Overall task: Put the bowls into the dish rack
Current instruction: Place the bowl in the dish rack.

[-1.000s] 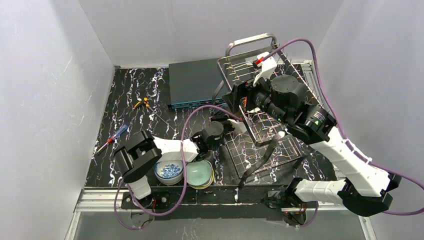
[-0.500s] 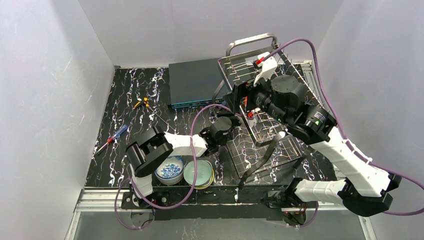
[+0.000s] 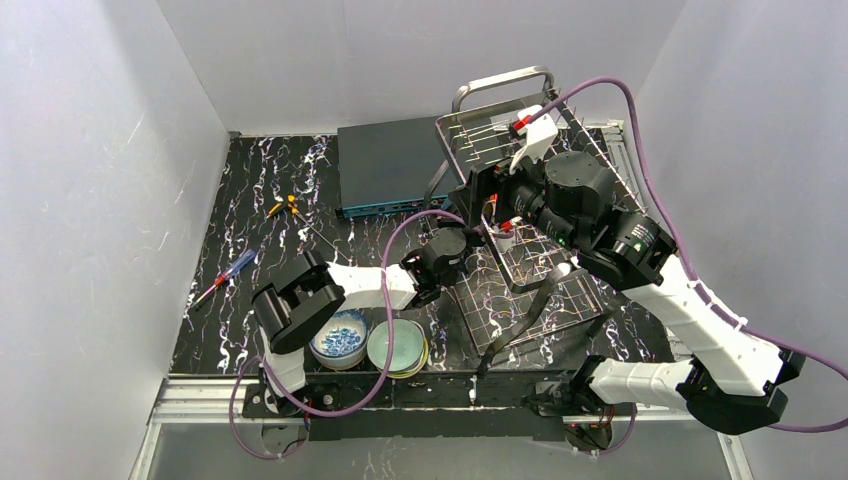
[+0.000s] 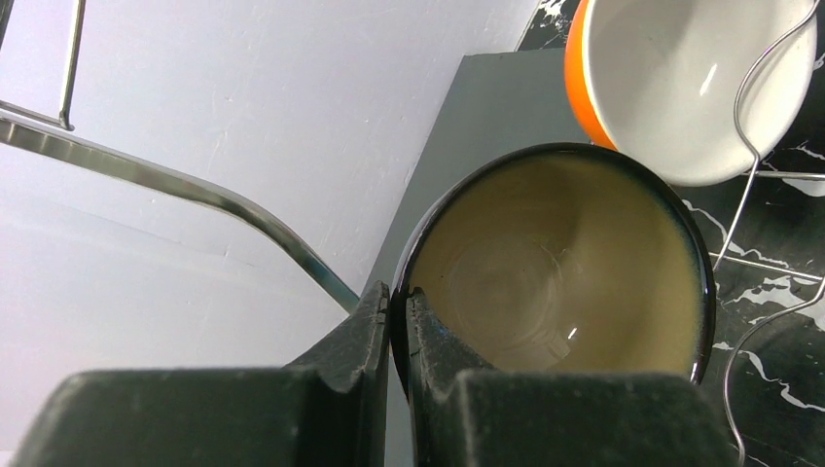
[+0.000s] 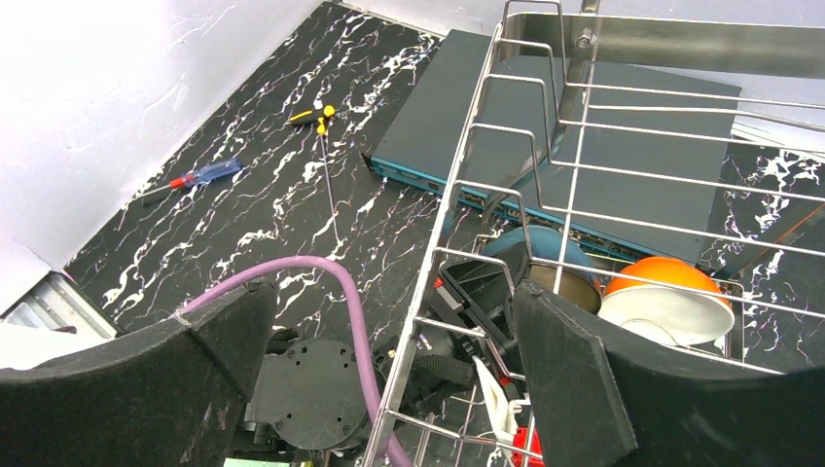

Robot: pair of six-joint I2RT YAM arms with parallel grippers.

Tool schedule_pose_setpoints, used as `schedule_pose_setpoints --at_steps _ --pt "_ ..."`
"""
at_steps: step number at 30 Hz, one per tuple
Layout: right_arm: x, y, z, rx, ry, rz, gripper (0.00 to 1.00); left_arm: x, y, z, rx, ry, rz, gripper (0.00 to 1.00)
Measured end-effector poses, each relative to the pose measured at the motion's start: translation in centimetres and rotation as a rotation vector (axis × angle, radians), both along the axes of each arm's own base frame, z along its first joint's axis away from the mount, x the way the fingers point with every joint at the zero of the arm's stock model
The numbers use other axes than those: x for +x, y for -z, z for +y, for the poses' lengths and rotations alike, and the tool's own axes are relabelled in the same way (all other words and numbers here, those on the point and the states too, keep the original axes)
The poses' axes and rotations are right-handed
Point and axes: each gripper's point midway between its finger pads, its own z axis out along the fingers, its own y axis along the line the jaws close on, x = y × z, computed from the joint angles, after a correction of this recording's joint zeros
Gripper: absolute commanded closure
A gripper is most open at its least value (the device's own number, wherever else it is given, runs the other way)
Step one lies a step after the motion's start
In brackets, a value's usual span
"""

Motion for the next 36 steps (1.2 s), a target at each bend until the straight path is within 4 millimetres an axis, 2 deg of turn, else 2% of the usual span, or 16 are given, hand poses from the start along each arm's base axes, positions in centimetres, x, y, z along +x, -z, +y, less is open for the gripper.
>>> schedule_pose_setpoints --at_steps 7,18,36 --pt "0.0 0.0 0.0 0.000 0.000 0.000 0.01 0.7 0.6 -0.1 0.040 -0.008 -0.006 1.00" --pt "0.0 0.0 -0.2 0.000 0.003 -0.001 0.01 1.6 2.8 -0.7 0.104 -0.016 -0.006 1.00" --pt "-0.1 -0.1 -0.4 0.000 0.007 -0.002 0.01 2.1 2.2 -0.5 0.113 -0.030 -0.024 1.00"
